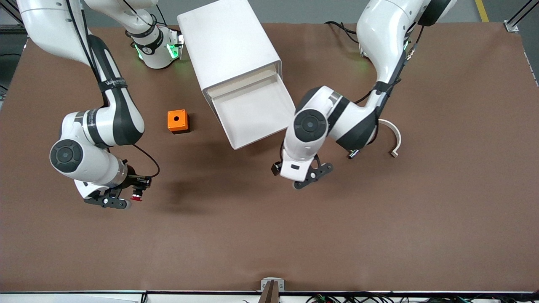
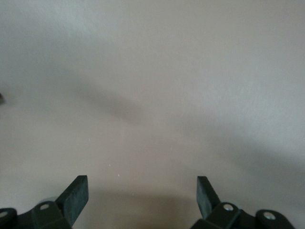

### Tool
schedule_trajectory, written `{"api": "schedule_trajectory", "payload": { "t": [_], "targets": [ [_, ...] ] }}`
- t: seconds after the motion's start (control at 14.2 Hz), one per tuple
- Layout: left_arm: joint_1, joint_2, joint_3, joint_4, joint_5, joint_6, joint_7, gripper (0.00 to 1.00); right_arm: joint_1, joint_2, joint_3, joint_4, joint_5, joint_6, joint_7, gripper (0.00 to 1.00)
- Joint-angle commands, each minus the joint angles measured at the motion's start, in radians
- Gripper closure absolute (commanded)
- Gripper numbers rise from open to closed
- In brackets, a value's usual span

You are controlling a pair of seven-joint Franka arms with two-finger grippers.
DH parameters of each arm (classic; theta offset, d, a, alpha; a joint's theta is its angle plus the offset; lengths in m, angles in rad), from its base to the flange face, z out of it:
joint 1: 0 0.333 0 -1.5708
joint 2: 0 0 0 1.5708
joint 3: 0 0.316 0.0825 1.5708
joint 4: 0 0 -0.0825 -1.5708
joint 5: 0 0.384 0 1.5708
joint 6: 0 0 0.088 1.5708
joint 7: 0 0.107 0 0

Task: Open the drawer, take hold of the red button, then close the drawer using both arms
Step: 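Carry the red button with the right gripper while the left gripper approaches, then close the drawer with the left gripper while the right gripper places the button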

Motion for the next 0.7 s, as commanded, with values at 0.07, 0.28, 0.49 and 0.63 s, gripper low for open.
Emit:
{"api": "schedule_trajectory", "payload": {
  "t": [0.07, 0.28, 0.49, 0.63],
  "targets": [
    [-0.066, 0.024, 0.004, -0.006, 0.036, 0.011, -0.055, 0.01, -0.083, 0.022, 0.021, -0.086, -0.002, 0.135, -0.144, 1.00],
    [-0.106, 0.022, 0.002, -0.016, 0.035, 0.011, -0.048, 0.01, -0.130, 0.077, 0.022, -0.086, -0.002, 0.195, -0.241, 1.00],
    [-0.141, 0.021, 0.001, -0.016, 0.021, 0.010, -0.060, 0.00, -0.150, 0.126, 0.022, -0.085, 0.000, 0.236, -0.269, 1.00],
    [-0.149, 0.018, -0.012, -0.029, 0.007, 0.007, -0.061, 0.01, -0.149, 0.145, 0.024, -0.086, 0.000, 0.255, -0.270, 1.00]
  ]
}}
